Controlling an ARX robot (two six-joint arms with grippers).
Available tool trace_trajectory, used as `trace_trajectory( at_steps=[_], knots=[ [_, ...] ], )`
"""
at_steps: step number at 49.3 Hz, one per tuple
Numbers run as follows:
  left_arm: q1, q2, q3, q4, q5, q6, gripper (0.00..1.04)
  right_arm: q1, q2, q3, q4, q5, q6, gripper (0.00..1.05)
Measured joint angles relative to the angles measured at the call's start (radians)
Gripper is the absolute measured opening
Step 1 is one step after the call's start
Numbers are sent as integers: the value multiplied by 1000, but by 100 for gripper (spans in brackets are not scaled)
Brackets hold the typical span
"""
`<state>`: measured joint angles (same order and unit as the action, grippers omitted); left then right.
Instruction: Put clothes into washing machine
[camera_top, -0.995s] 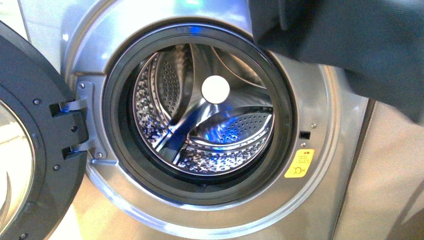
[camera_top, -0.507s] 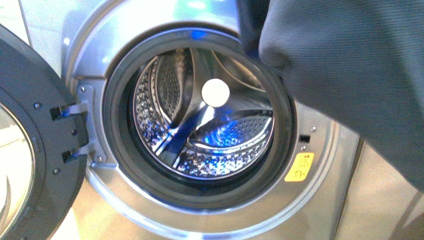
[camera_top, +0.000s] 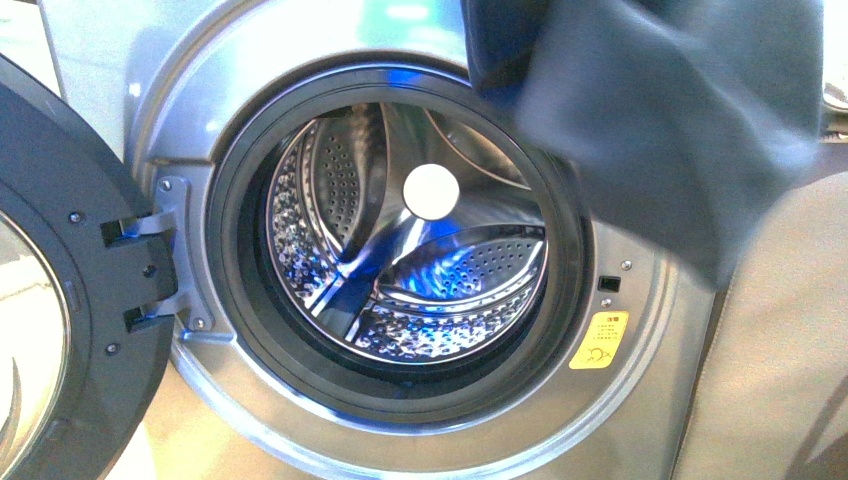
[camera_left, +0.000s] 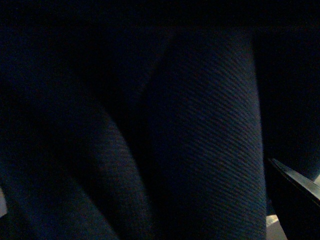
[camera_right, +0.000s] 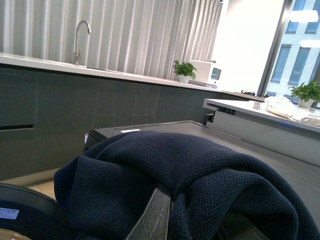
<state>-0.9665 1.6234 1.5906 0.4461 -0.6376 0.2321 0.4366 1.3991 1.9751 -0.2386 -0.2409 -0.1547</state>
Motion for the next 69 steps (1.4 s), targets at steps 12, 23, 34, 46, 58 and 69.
trace_trajectory(
  at_steps=[12,23,34,46,58,69],
  knots=[
    [-9,80,94,-48,-61,-46,98,0,0,0,0,4,0,6],
    [29,122,150,-81,-98,-132,98,0,0,0,0,3,0,6],
    [71,133,142,-27,-122,-171,95,0,0,0,0,3,0,6],
    [86,112,69,64,-138,-167,53,0,0,0,0,3,0,6],
    [80,10,-75,95,-109,-156,11,0,0,0,0,0,0,6],
    [82,-78,-182,128,-87,-124,6,0,0,0,0,-5,0,24]
  ],
)
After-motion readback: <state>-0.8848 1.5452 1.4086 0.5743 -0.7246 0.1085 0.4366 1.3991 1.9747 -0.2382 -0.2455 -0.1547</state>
